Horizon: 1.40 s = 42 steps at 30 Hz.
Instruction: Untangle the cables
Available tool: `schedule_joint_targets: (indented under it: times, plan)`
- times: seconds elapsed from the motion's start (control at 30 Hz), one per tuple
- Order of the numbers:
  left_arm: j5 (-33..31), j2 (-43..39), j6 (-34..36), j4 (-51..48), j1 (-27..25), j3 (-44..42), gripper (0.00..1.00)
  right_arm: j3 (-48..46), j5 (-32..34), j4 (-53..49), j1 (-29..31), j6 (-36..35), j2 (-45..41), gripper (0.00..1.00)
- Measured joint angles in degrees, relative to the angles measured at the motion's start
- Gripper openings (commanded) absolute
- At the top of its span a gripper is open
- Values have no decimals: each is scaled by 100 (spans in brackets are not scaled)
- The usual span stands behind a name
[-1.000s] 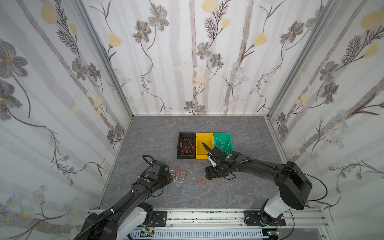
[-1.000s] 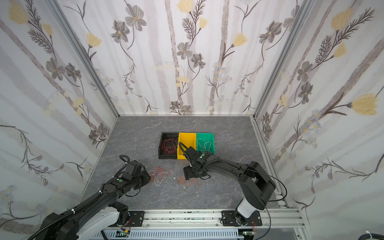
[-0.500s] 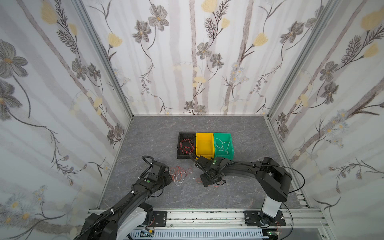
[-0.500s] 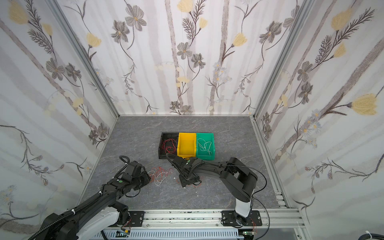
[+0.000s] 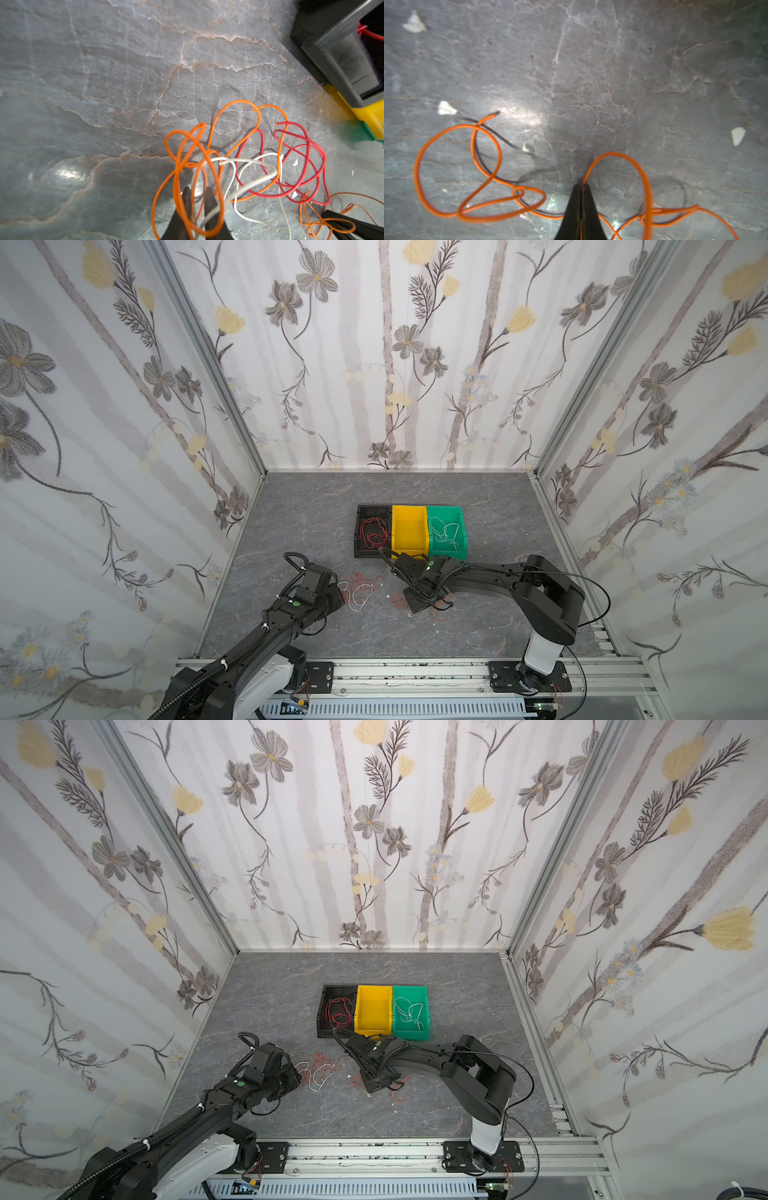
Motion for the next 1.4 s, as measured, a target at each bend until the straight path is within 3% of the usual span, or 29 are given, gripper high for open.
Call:
schedule_joint_targets:
  times: [0.37,0.77,1.4]
  plan:
    - [-2,-46,0,0,0,-2,16,155,-50,118,-46,-297,-1134,0]
    - [-2,-68,0,-2,0,-2,16,1255,-243,-11,-450,-883,-1832,0]
    - [0,-138,-4,-4,0,15,16,2837,-750,330,-1777,-1945,-977,0]
